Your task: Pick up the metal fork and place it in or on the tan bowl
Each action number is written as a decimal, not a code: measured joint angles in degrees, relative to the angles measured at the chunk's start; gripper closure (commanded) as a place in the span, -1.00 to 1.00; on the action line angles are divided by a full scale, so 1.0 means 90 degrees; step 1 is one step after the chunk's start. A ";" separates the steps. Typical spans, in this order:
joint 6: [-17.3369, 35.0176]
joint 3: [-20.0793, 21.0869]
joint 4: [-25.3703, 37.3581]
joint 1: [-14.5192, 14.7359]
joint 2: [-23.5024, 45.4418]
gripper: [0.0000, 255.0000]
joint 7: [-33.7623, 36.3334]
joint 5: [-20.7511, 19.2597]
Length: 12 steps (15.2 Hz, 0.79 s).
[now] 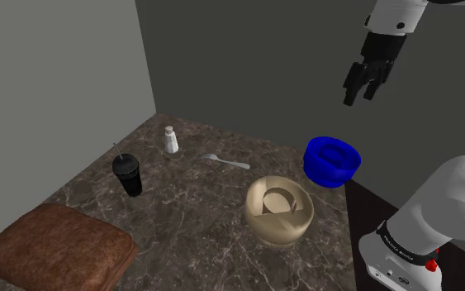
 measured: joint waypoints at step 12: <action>0.1759 0.0047 0.0012 0.0484 0.1919 -1.00 -0.0787 0.0303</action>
